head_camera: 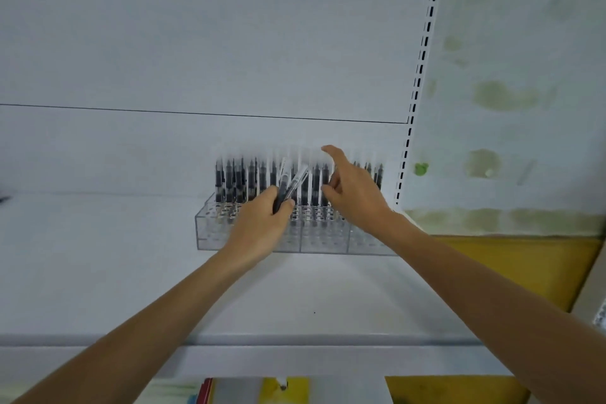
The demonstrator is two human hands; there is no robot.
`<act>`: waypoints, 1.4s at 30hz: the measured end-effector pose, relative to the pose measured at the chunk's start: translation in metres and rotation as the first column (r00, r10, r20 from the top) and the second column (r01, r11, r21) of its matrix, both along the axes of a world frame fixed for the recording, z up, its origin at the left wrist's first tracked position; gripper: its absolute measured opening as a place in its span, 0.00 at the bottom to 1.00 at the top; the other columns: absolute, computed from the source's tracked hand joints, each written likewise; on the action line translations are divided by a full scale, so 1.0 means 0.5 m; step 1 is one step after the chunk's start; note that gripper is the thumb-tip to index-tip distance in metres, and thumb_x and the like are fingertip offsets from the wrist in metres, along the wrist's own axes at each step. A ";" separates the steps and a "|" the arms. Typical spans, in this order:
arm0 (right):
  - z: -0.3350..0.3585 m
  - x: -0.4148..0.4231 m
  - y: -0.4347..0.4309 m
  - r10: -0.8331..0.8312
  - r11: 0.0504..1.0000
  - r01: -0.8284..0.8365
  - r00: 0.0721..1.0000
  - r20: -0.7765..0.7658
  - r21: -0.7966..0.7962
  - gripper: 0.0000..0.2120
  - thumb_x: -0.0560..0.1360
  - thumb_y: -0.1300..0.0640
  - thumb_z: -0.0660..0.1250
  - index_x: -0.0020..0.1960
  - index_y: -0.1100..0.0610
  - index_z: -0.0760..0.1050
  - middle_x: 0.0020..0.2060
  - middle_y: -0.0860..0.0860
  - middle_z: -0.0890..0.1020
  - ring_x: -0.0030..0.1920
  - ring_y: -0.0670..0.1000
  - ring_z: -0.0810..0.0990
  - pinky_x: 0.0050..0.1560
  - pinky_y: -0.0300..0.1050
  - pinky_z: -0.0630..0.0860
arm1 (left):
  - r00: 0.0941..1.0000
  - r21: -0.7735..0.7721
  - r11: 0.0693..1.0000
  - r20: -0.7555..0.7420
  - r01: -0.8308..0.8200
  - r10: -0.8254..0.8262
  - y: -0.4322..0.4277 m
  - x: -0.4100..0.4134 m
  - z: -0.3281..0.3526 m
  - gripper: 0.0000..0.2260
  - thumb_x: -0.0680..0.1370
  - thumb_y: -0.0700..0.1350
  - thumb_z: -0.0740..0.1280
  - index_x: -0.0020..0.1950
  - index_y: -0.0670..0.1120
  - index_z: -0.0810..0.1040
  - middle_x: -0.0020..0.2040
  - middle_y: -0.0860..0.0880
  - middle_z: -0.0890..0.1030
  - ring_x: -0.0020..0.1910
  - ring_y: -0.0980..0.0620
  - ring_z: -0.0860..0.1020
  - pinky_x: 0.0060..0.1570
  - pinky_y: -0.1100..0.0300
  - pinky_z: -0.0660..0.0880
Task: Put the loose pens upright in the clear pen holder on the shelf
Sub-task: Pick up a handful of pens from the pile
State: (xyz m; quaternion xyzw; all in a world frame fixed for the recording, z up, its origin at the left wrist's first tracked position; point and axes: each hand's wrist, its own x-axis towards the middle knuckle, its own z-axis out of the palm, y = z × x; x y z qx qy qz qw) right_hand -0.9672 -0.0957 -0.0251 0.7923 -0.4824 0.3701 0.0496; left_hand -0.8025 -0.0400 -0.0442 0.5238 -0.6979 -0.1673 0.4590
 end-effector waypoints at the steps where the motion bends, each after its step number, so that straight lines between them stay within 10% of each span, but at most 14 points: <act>1: -0.002 -0.002 0.001 -0.035 0.997 0.035 0.999 0.009 -0.064 0.28 0.77 0.60 0.62 0.74 0.51 0.57 0.41 0.54 0.77 0.37 0.54 0.77 0.39 0.54 0.77 | 1.000 0.000 1.000 -0.015 0.006 -0.006 0.001 -0.004 0.000 0.12 0.81 0.45 0.58 0.39 0.44 0.66 0.32 0.48 0.69 0.29 0.53 0.66 0.26 0.69 0.65; 5: -0.003 -0.007 0.017 0.019 0.984 0.017 0.979 0.201 -0.177 0.20 0.77 0.57 0.63 0.69 0.53 0.67 0.42 0.49 0.75 0.38 0.49 0.74 0.39 0.45 0.73 | 0.993 0.018 0.999 -0.111 0.050 -0.047 0.005 -0.020 0.000 0.11 0.81 0.46 0.58 0.41 0.42 0.67 0.34 0.45 0.71 0.31 0.51 0.68 0.28 0.66 0.65; 10: 0.013 0.014 0.060 0.231 0.933 -0.334 0.841 0.489 0.135 0.14 0.75 0.54 0.69 0.58 0.51 0.69 0.39 0.45 0.80 0.39 0.40 0.78 0.41 0.29 0.73 | 0.981 0.018 0.996 -0.180 0.083 -0.078 0.002 -0.058 0.003 0.12 0.81 0.48 0.57 0.42 0.42 0.68 0.34 0.45 0.72 0.30 0.52 0.68 0.30 0.61 0.65; 15: 0.031 0.008 0.058 0.193 0.926 -0.355 0.739 0.645 0.131 0.15 0.73 0.59 0.71 0.55 0.53 0.70 0.33 0.46 0.80 0.40 0.52 0.83 0.52 0.51 0.79 | 0.973 0.032 0.990 -0.193 0.134 -0.125 0.004 -0.069 0.007 0.10 0.82 0.46 0.56 0.44 0.44 0.70 0.31 0.50 0.74 0.23 0.58 0.69 0.24 0.68 0.65; 19: 0.078 -0.013 0.055 0.168 0.945 -0.326 0.524 0.835 0.015 0.18 0.74 0.67 0.67 0.62 0.59 0.67 0.40 0.55 0.80 0.35 0.50 0.83 0.38 0.47 0.82 | 0.978 0.039 0.989 -0.163 0.141 -0.132 0.005 -0.055 0.006 0.09 0.81 0.44 0.57 0.45 0.42 0.72 0.32 0.49 0.75 0.22 0.58 0.68 0.21 0.70 0.63; 27: 0.080 -0.056 0.022 0.167 0.973 -0.082 0.892 0.420 -0.214 0.20 0.76 0.64 0.65 0.66 0.56 0.66 0.40 0.48 0.75 0.40 0.52 0.80 0.39 0.50 0.82 | 0.994 0.039 0.998 -0.101 0.051 -0.047 0.008 -0.023 -0.013 0.12 0.80 0.45 0.58 0.44 0.41 0.77 0.30 0.49 0.75 0.21 0.63 0.69 0.24 0.72 0.64; 42: 0.023 -0.048 0.010 0.070 0.994 -0.046 0.965 0.252 -0.099 0.20 0.77 0.64 0.65 0.66 0.62 0.64 0.35 0.49 0.72 0.39 0.57 0.78 0.39 0.40 0.72 | 0.996 0.056 0.997 -0.079 0.051 -0.047 0.016 -0.028 -0.019 0.11 0.80 0.43 0.58 0.41 0.45 0.76 0.29 0.51 0.75 0.27 0.56 0.70 0.27 0.70 0.66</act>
